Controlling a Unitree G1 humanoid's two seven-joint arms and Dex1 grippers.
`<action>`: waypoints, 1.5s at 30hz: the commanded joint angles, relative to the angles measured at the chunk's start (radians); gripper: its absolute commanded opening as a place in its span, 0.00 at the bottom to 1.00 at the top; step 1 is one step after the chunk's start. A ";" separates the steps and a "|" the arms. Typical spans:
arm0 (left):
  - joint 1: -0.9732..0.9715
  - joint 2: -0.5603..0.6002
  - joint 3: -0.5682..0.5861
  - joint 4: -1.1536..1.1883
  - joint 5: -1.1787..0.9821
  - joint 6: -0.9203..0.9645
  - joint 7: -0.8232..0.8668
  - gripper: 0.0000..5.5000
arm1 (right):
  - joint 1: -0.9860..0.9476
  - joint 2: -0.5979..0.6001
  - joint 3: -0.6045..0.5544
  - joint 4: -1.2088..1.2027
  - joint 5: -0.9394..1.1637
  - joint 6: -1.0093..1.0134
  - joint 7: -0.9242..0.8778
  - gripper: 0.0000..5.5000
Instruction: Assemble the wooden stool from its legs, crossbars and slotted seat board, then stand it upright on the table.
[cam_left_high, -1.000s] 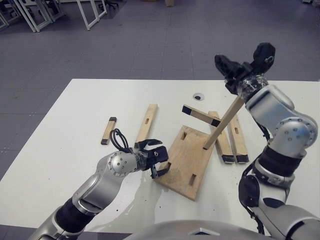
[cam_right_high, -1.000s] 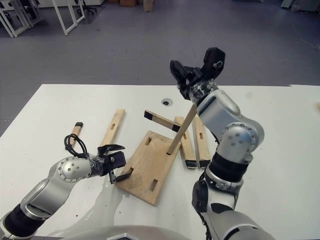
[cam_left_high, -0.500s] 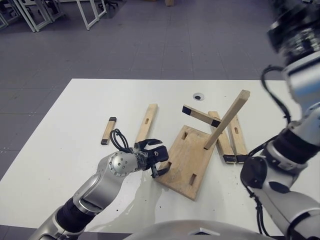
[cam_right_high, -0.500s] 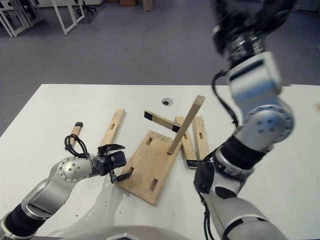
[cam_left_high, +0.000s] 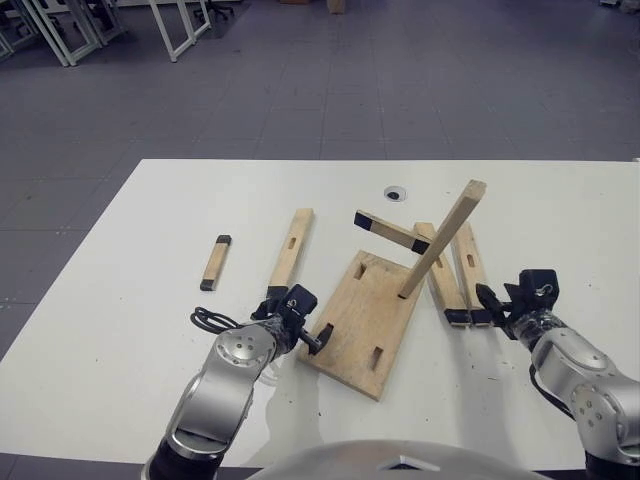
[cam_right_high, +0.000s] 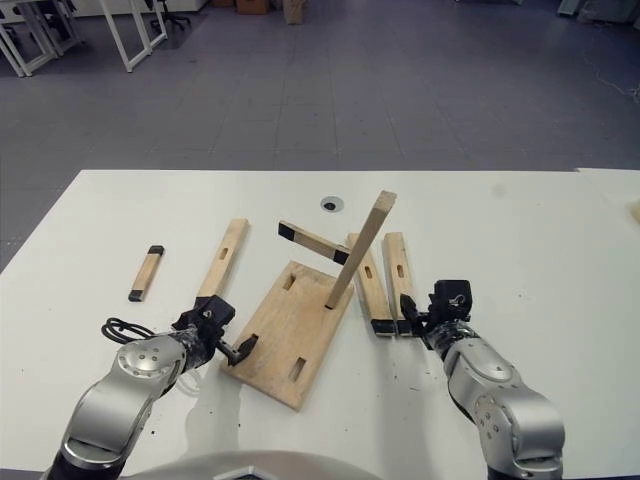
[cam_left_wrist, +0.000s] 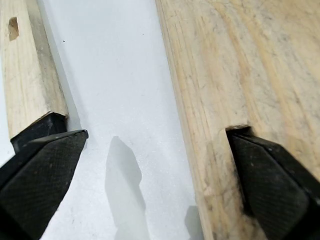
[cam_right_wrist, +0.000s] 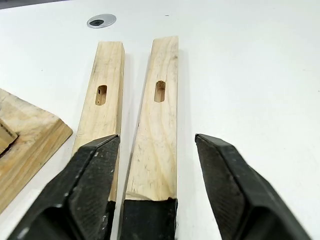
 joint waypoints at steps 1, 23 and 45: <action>-0.011 -0.001 -0.019 -0.006 -0.026 0.047 0.043 0.93 | -0.054 -0.026 0.023 0.075 -0.048 -0.026 0.061 0.66; -0.054 -0.079 0.034 -0.043 -0.176 0.111 0.168 0.93 | -0.033 -0.002 0.086 0.280 -0.207 -0.070 0.211 0.94; -0.309 -0.328 0.506 0.019 -0.278 0.119 0.231 0.93 | -0.187 -0.080 -0.123 0.316 -0.218 -0.099 0.249 0.38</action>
